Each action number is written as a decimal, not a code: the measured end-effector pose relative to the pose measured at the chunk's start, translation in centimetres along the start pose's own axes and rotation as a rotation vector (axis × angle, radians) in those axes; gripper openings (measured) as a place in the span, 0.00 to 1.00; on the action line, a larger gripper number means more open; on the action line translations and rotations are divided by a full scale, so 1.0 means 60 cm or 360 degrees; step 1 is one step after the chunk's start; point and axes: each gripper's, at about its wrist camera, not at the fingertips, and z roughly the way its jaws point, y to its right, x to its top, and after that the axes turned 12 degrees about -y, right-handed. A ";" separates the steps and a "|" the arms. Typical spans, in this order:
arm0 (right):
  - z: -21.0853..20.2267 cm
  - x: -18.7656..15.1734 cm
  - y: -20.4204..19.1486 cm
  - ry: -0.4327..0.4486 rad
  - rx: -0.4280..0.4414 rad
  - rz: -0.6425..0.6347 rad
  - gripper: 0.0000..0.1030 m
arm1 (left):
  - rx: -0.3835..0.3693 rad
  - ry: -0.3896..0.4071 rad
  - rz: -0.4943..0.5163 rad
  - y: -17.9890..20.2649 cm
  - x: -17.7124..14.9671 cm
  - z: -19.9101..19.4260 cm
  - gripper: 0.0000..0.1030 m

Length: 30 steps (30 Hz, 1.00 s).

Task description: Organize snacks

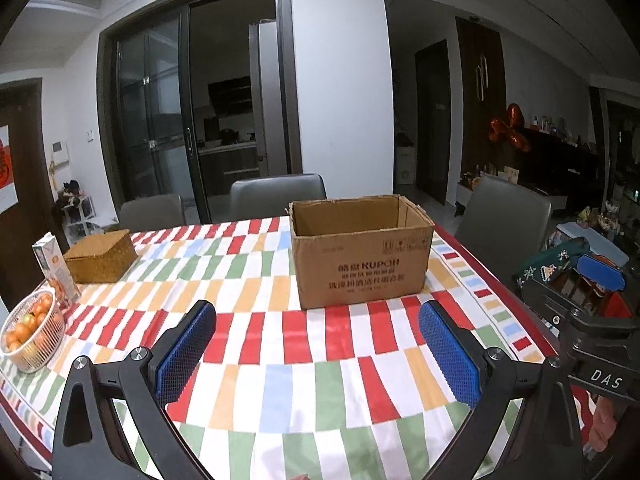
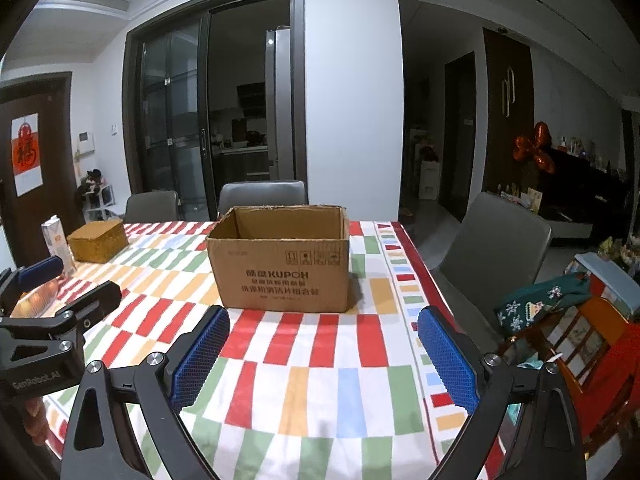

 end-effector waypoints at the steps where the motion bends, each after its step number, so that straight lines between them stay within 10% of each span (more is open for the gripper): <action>1: -0.001 -0.002 0.000 -0.0002 -0.0001 -0.0002 0.93 | 0.0002 0.0003 0.0002 0.000 -0.002 -0.003 1.00; 30: -0.028 -0.021 -0.003 0.0005 0.0010 -0.0021 0.93 | 0.0016 0.0022 0.0006 0.001 -0.012 -0.023 1.00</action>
